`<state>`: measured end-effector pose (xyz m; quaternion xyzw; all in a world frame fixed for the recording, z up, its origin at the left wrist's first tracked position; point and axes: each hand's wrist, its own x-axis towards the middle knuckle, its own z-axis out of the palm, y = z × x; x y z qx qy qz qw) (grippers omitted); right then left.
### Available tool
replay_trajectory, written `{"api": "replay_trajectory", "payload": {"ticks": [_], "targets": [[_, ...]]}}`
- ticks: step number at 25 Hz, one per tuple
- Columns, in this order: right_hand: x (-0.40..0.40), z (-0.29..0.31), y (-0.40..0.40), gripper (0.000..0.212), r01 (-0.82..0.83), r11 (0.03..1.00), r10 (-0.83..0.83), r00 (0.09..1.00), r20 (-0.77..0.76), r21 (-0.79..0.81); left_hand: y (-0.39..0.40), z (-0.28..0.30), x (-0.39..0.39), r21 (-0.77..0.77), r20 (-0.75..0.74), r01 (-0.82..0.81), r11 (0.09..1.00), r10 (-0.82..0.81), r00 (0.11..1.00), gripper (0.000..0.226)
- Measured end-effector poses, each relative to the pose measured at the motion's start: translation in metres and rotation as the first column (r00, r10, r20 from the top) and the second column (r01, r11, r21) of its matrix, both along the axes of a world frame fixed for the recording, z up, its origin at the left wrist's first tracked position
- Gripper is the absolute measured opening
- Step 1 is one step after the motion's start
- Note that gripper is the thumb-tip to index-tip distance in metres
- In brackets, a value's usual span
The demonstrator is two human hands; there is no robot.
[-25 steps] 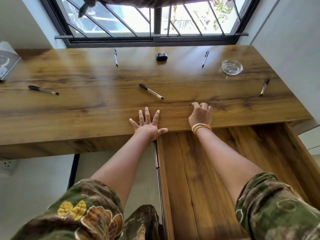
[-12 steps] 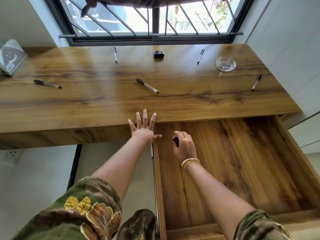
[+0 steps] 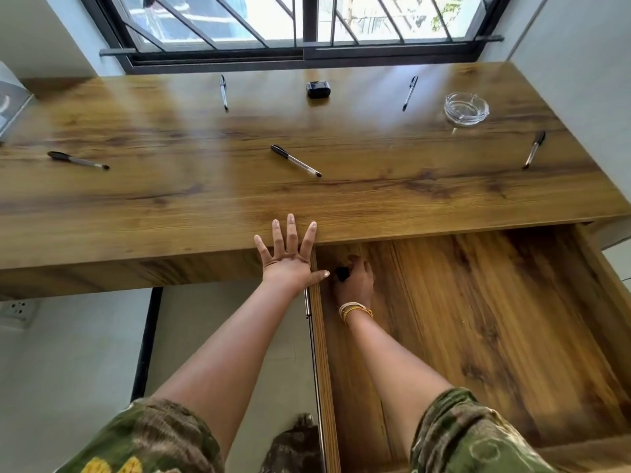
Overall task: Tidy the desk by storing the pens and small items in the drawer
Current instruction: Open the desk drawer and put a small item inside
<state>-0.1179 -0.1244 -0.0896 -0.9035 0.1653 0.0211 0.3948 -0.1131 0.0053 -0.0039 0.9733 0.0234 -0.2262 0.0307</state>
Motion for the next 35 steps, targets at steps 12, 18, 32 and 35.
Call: {"api": "replay_trajectory", "payload": {"ticks": [12,18,32,35], "targets": [[-0.002,0.027,-0.039,0.072,0.437,0.737,-0.242,0.883,-0.403,0.516,0.002,0.011,-0.005,0.001,-0.007,0.030,1.000,-0.030,1.000,0.095],[-0.040,0.043,-0.054,0.026,0.330,0.791,-0.138,0.917,-0.375,0.515,0.009,0.018,-0.036,0.008,0.005,0.068,0.998,-0.068,0.998,0.087],[-0.058,0.107,0.015,0.012,-0.075,0.886,0.217,0.939,-0.267,0.457,0.055,0.050,-0.116,-0.094,0.160,-0.197,0.976,0.211,0.964,0.073],[-0.040,0.113,0.057,0.012,-0.147,0.905,0.248,0.945,-0.213,0.400,0.096,0.051,-0.104,-0.131,0.208,-0.214,0.968,0.238,0.949,0.071]]}}
